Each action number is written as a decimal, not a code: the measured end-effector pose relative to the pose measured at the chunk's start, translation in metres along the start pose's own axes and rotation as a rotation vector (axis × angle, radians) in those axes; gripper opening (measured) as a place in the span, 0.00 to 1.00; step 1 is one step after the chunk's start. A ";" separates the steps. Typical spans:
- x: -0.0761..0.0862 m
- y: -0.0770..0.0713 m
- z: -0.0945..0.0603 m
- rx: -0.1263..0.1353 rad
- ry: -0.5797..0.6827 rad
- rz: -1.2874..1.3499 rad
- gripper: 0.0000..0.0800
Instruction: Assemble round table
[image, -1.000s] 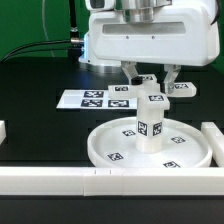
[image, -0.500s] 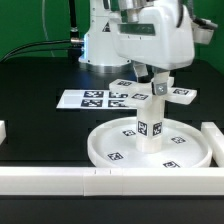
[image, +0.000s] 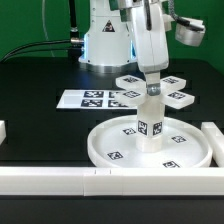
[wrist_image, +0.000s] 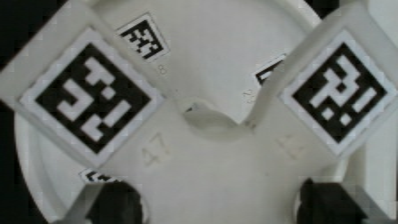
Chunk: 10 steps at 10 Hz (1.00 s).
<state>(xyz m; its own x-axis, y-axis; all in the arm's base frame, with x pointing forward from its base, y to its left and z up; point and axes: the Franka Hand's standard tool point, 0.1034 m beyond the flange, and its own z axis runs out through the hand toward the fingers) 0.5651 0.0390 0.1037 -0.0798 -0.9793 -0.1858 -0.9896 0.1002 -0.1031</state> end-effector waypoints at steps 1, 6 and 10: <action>-0.001 0.001 0.001 -0.001 -0.004 0.005 0.76; -0.001 -0.003 -0.017 0.000 -0.023 -0.129 0.81; -0.010 -0.007 -0.016 -0.065 -0.023 -0.610 0.81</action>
Offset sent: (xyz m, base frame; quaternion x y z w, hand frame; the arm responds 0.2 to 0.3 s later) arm -0.0010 -0.0033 0.0268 -0.0099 -0.0403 -0.0518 0.9978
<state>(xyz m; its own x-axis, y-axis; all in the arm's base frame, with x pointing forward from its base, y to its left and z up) 0.5705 0.0456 0.1222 0.5053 -0.8526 -0.1331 -0.8613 -0.4889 -0.1381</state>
